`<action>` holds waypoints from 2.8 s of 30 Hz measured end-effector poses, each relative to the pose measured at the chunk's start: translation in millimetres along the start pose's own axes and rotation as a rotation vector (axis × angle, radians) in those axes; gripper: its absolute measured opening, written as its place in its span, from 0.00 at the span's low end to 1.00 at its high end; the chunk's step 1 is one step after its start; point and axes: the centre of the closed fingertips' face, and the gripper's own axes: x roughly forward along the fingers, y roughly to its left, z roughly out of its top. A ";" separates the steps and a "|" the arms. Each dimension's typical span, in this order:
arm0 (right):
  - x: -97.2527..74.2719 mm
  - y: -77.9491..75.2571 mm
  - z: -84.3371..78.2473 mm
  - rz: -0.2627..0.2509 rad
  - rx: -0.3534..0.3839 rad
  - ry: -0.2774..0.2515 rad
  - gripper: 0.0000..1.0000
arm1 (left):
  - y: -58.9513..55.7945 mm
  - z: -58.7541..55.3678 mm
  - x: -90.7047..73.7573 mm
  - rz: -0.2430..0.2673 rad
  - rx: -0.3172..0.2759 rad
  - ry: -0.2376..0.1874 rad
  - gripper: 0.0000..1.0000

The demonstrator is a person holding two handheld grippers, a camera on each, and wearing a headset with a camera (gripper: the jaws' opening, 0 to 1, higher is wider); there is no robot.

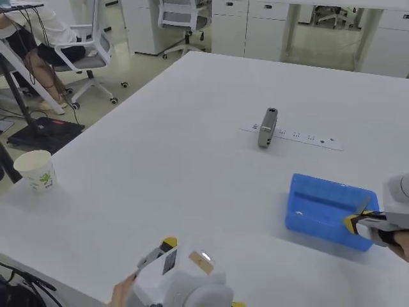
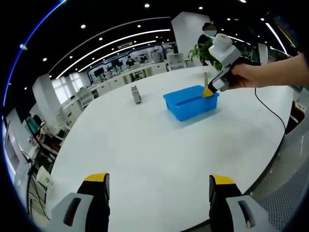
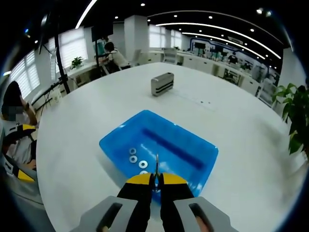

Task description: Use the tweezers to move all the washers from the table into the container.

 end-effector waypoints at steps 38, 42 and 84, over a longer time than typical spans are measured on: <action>-122.8 71.3 34.0 0.110 -0.070 -0.200 0.03 | -15.8 50.5 -28.0 -0.154 0.034 -0.087 0.76; -131.9 82.3 20.4 0.123 -0.104 -0.181 0.03 | -21.5 58.6 -37.3 -0.194 0.040 -0.095 0.75; -164.0 180.7 5.1 0.552 -0.349 -0.161 0.03 | -104.7 160.8 -95.9 -0.920 0.015 -0.315 0.34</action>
